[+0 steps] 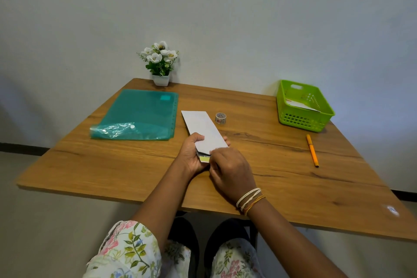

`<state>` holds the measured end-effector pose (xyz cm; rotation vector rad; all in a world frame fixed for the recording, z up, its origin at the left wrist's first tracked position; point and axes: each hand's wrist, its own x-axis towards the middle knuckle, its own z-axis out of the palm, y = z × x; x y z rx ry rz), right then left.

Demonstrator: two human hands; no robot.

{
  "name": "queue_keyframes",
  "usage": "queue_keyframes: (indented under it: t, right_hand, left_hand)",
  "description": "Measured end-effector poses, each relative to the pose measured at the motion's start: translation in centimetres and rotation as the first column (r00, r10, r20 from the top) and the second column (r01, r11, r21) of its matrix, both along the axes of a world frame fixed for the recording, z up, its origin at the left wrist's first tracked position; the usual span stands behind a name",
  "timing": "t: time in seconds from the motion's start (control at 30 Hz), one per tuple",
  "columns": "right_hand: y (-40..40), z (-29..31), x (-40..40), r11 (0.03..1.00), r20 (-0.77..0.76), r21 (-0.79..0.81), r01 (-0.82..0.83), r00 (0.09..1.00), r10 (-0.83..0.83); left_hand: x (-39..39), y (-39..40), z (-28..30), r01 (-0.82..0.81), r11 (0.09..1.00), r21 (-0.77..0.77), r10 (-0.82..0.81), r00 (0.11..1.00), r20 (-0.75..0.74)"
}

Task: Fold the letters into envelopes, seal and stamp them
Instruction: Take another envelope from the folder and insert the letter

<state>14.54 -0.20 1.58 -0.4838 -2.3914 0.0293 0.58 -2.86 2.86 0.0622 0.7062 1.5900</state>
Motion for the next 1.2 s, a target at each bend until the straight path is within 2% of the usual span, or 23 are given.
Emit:
queue_keyframes:
  t: [0.07,0.1,0.17,0.2,0.27,0.3,0.33,0.4,0.5,0.53,0.7,0.77,0.93,1.07,1.2]
  right_hand:
    - [0.3,-0.1,0.1,0.999,0.033,-0.026,0.02,0.999,-0.02]
    - [0.5,-0.2,0.2,0.999,0.041,-0.036,0.03,0.999,-0.028]
    - [0.8,-0.3,0.1,0.998,0.055,-0.052,0.046,0.998,-0.044]
    - [1.0,-0.3,0.0,0.997,0.066,-0.059,0.056,0.996,-0.052]
    - [1.3,-0.4,-0.3,0.995,0.082,-0.078,0.07,0.995,-0.064]
    - [1.5,-0.5,-0.4,0.993,0.084,-0.093,0.071,0.994,-0.063]
    - [1.7,-0.6,-0.6,0.991,0.088,-0.113,0.068,0.994,-0.058]
    - [2.0,-0.7,-0.9,0.985,0.094,-0.164,0.049,0.995,-0.034]
    - [2.6,-1.0,-1.4,0.966,0.078,-0.257,0.023,0.997,-0.003]
    - [2.8,-1.0,-1.5,0.958,0.066,-0.287,0.017,0.998,0.002]
    - [3.6,-1.0,-2.0,0.92,0.028,-0.391,-0.003,0.999,0.015]
    - [3.7,-1.0,-2.2,0.915,0.039,-0.403,0.012,0.999,0.004]
    - [3.7,-1.2,-2.1,0.919,0.061,-0.383,0.089,0.996,-0.071]
    - [2.6,-1.4,-1.3,0.936,0.07,-0.303,0.179,0.984,-0.165]
    - [0.6,-1.3,-0.5,0.965,0.108,-0.245,0.095,0.992,-0.07]
  left_hand:
    - [-0.2,0.2,0.2,0.003,1.0,-0.02,-0.003,1.0,-0.028]
    - [-0.2,0.2,0.6,-0.001,0.999,-0.054,-0.004,0.996,-0.087]
    - [-0.5,0.2,1.4,-0.029,0.986,-0.164,-0.022,0.955,-0.297]
    - [-0.9,0.3,1.6,-0.082,0.966,-0.244,-0.033,0.9,-0.436]
    - [-1.4,0.2,1.8,-0.297,0.884,-0.36,-0.064,0.687,-0.724]
    - [-1.6,-0.2,1.8,-0.404,0.843,-0.355,-0.077,0.562,-0.823]
    - [-1.7,-0.7,1.7,-0.475,0.821,-0.317,-0.082,0.453,-0.888]
    - [-1.9,-1.8,0.6,-0.506,0.842,-0.184,-0.064,0.245,-0.967]
    - [-1.7,-3.0,-1.5,-0.401,0.916,0.013,-0.043,-0.13,-0.991]
    - [-1.7,-3.1,-2.0,-0.371,0.927,0.051,-0.036,-0.223,-0.974]
    - [-0.5,-3.6,-2.7,-0.176,0.968,0.178,0.045,-0.579,-0.814]
    - [-0.2,-3.9,-2.7,-0.131,0.978,0.161,0.046,-0.617,-0.785]
    - [-0.1,-4.2,-2.7,-0.179,0.983,0.041,-0.08,-0.618,-0.782]
    - [0.4,-5.1,-2.8,-0.169,0.984,-0.06,-0.159,-0.665,-0.73]
    - [0.4,-6.1,-2.8,-0.138,0.976,-0.17,-0.216,-0.727,-0.652]
